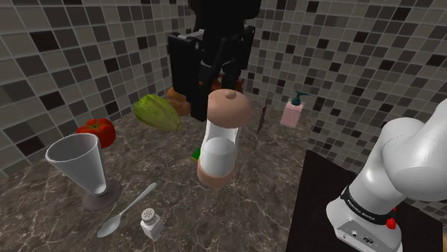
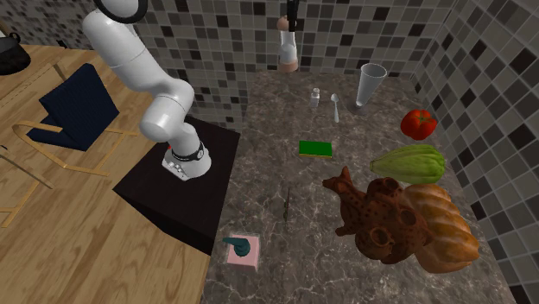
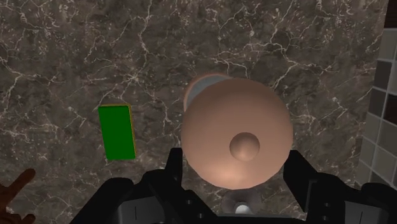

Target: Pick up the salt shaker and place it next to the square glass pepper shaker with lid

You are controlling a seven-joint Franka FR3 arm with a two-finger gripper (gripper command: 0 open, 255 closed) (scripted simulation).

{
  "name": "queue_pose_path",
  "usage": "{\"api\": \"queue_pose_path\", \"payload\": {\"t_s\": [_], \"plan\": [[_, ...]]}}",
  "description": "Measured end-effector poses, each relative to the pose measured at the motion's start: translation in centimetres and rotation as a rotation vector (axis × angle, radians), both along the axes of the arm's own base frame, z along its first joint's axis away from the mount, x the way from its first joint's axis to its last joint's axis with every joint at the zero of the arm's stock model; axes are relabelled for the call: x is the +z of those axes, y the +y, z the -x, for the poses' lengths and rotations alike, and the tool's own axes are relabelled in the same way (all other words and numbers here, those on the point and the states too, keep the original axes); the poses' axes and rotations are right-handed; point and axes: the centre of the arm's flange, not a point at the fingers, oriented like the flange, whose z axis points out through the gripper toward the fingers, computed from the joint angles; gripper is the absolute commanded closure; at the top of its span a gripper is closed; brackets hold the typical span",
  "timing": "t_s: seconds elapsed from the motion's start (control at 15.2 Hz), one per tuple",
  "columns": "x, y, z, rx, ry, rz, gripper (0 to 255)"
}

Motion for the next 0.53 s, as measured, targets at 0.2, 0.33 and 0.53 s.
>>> {"api": "queue_pose_path", "payload": {"t_s": [0.2, 0.33, 0.53], "plan": [[-1.6, 0.3, 0.0, -0.001, 0.0, -0.001, 255], [-2.5, 0.4, 0.0, -0.001, 0.0, -0.001, 255], [-4.1, 0.3, -0.1, -0.001, 0.0, -0.001, 255]]}}
